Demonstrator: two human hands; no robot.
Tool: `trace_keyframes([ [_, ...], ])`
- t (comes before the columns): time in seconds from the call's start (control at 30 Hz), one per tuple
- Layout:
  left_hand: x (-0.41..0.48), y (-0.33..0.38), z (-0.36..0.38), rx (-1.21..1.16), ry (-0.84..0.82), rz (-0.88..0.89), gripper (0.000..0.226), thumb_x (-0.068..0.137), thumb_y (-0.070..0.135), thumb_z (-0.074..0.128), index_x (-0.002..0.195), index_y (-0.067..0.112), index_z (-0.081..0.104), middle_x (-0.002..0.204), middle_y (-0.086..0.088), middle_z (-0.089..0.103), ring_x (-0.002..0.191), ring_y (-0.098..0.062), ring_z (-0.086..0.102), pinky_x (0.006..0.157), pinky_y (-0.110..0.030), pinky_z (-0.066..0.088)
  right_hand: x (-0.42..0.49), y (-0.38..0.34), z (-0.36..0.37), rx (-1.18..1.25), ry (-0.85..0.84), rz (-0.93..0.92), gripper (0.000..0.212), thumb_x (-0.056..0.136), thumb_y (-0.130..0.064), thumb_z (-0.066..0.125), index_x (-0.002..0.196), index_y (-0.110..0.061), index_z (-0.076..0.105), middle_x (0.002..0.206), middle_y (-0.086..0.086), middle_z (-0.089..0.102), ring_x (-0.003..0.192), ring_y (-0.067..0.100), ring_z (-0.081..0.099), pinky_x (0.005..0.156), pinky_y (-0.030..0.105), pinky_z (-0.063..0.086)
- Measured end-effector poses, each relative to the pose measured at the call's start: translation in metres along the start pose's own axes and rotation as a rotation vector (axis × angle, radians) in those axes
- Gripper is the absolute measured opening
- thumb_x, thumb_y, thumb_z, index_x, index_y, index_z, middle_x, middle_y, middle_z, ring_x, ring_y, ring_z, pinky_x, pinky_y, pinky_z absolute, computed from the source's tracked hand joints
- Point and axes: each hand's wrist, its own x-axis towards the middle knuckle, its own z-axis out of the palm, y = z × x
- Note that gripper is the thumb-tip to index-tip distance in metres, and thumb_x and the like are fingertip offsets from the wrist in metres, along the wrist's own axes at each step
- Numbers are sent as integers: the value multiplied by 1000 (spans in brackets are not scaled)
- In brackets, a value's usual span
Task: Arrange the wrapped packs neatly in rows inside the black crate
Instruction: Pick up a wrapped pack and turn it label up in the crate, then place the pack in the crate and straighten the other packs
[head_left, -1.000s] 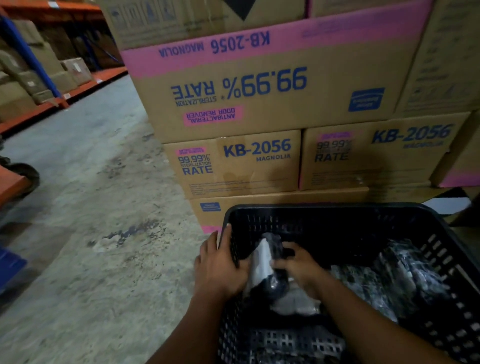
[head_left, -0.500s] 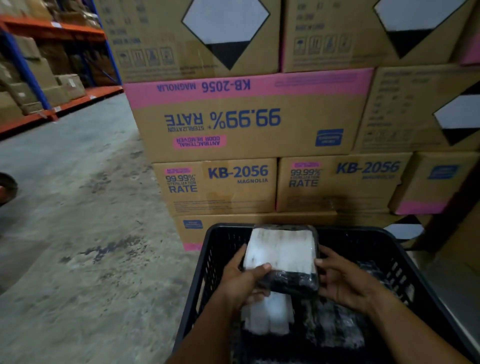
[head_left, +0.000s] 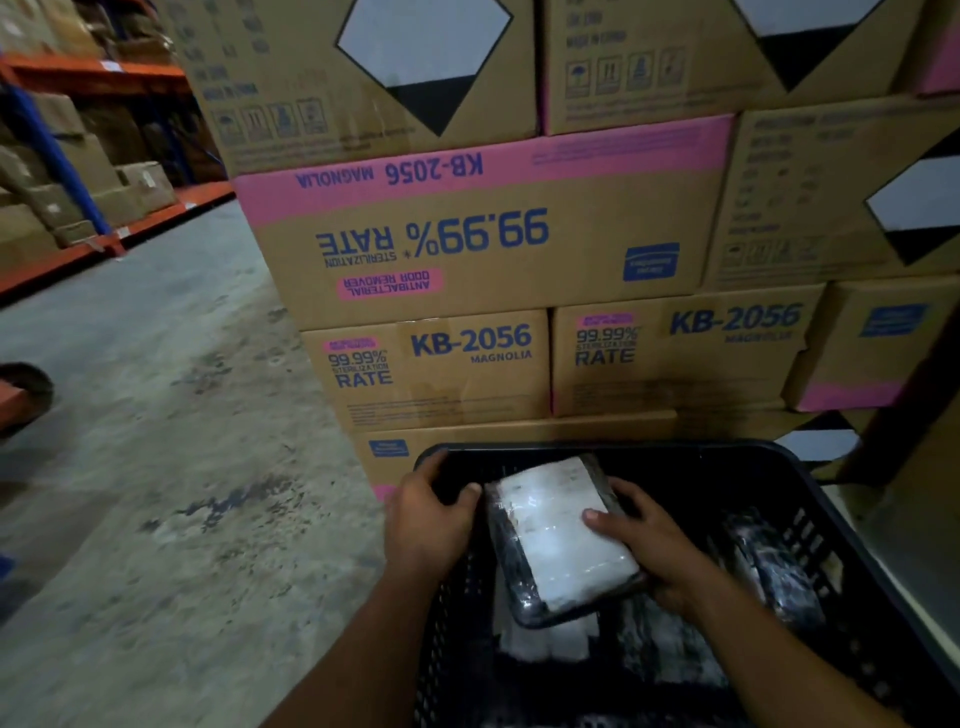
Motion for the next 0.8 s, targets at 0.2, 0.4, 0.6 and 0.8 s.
trace_keyframes([
  [0.2, -3, -39, -15, 450, -28, -106, 76, 90, 43, 62, 157, 28, 29, 151, -12, 45, 137, -39, 39, 106, -49, 41, 15, 70, 12, -224, 258, 79, 71, 79, -12, 79, 141, -10, 42, 136, 21, 54, 111, 37, 61, 90, 45, 54],
  [0.4, -1, -57, -4, 437, -130, -141, 85, 88, 49, 60, 157, 25, 17, 149, -14, 42, 134, -39, 45, 105, -54, 45, 23, 95, 17, -557, 251, 195, 70, 95, -25, 57, 152, -7, 19, 154, 19, 35, 138, 38, 38, 112, 39, 33],
  [0.6, 3, -57, 1, 457, -138, -170, 87, 83, 55, 56, 155, 32, 11, 146, -9, 44, 129, -37, 50, 98, -54, 49, 36, 99, 31, -792, 206, 249, 68, 95, -32, 54, 150, -4, 25, 151, 19, 41, 135, 37, 44, 107, 34, 37],
  [0.8, 3, -55, -1, 435, -146, -182, 88, 78, 51, 55, 151, 35, 10, 142, -8, 46, 126, -37, 52, 96, -54, 50, 51, 101, 68, -760, 157, 235, 56, 87, -30, 66, 135, -6, 50, 132, 19, 61, 121, 36, 57, 98, 33, 44],
])
